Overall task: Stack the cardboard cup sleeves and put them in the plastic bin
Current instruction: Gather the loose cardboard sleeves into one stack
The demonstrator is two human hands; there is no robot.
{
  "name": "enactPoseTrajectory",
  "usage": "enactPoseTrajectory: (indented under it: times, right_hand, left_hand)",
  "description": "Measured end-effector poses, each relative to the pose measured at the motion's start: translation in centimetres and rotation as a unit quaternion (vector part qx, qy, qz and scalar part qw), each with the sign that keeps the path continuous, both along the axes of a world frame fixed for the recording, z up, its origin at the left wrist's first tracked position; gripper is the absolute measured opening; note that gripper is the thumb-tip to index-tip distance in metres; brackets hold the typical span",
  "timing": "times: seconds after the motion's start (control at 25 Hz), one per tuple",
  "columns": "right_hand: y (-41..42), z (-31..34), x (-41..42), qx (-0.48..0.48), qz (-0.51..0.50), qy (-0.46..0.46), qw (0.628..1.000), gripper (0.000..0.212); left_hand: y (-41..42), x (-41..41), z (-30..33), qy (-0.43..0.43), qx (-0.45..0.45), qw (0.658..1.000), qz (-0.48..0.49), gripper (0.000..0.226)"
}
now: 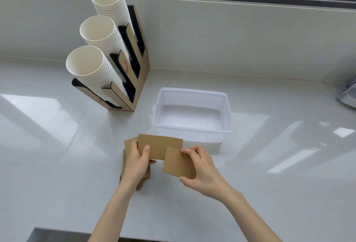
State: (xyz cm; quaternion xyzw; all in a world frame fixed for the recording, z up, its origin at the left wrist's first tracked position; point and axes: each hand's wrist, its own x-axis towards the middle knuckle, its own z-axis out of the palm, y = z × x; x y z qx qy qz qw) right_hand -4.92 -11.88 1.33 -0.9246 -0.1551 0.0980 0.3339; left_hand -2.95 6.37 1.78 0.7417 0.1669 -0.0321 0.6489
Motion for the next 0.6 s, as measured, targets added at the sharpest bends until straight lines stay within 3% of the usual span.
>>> enactPoseTrajectory:
  times: [0.32, 0.48, 0.6]
  right_hand:
    - [0.9, 0.9, 1.9, -0.034, -0.006, -0.075, 0.997, 0.061]
    - [0.7, 0.7, 1.9, -0.013, -0.006, -0.045, 0.999, 0.064]
    - [-0.6, -0.1, 1.5, 0.078, -0.096, 0.018, 0.992, 0.064]
  left_hand:
    - [-2.6, -0.6, -0.1, 0.009, -0.056, 0.993, -0.107, 0.01]
    - [-3.2, -0.7, -0.6, 0.006, -0.017, 0.992, -0.124, 0.01]
    - [-3.1, -0.6, -0.9, 0.013, -0.014, 0.993, -0.117, 0.014]
